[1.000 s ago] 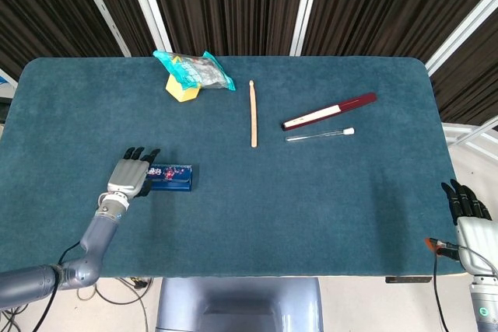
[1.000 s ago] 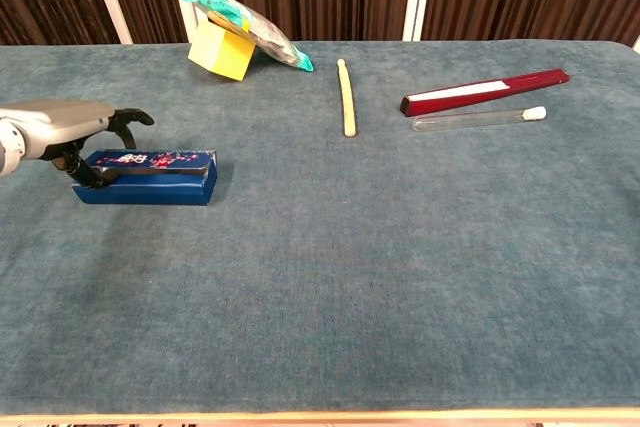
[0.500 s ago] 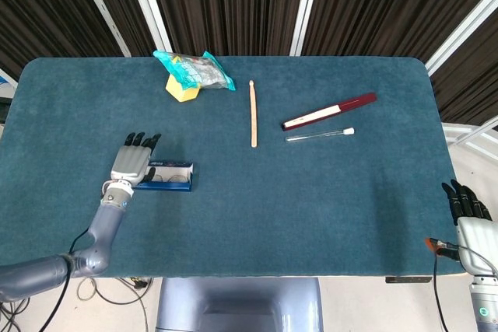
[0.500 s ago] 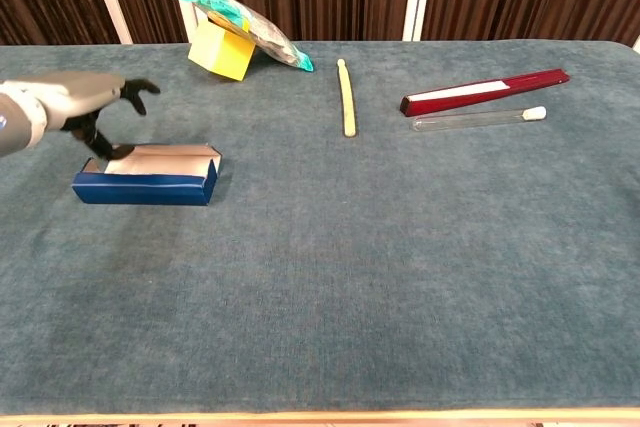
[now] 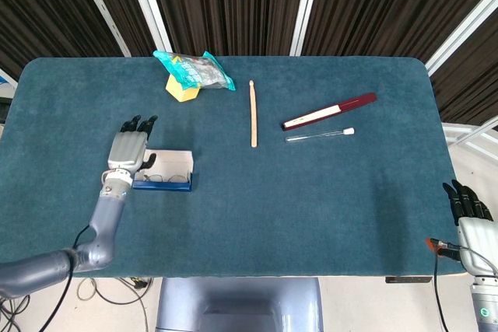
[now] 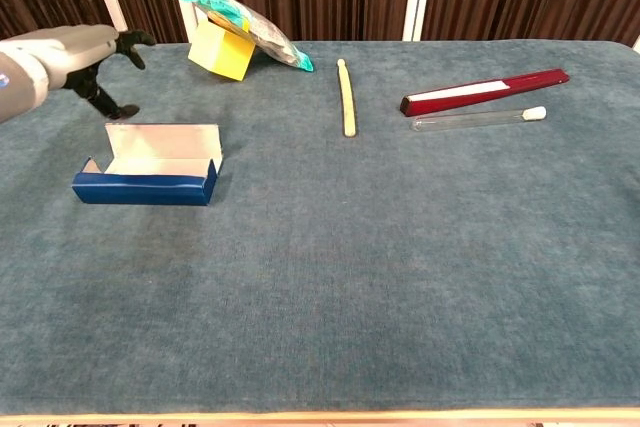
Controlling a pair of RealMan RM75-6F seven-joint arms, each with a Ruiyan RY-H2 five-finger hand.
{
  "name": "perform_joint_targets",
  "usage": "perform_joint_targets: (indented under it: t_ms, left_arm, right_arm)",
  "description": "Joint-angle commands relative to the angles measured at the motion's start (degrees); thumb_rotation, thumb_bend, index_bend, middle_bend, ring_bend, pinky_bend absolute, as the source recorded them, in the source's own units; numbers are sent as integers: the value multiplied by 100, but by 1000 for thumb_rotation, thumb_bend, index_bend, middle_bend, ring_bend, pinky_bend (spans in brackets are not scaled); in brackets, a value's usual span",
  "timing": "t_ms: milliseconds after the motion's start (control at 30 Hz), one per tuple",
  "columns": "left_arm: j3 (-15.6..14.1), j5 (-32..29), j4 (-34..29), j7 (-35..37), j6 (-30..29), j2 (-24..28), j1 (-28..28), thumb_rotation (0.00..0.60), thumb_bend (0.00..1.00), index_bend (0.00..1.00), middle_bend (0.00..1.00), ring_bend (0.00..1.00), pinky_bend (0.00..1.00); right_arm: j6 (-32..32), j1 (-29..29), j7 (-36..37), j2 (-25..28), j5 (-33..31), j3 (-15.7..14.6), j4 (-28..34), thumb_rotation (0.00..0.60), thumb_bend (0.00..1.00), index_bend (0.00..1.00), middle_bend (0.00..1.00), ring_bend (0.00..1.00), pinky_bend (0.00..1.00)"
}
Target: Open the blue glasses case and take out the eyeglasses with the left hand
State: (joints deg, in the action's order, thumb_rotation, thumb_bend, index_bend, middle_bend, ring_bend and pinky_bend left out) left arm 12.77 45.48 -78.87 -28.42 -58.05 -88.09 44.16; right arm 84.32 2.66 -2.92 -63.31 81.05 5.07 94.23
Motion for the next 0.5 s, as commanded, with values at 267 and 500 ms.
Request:
perform_joint_targets:
  t_ms: [267,500]
  left_arm:
    - [-942,974,-1533,-53,-391,1228,-719,600,329,77,819,731,831]
    - [-1184,479,-1715,-521,89,1468,-604,600,329,107,922,828,905]
  right_arm:
    - [-10,10,8,-5,33,-12,-2,600,178,0,0,0,179]
    - [-14,11,-5,-4,33,-15,5,600,178,0,0,0,179]
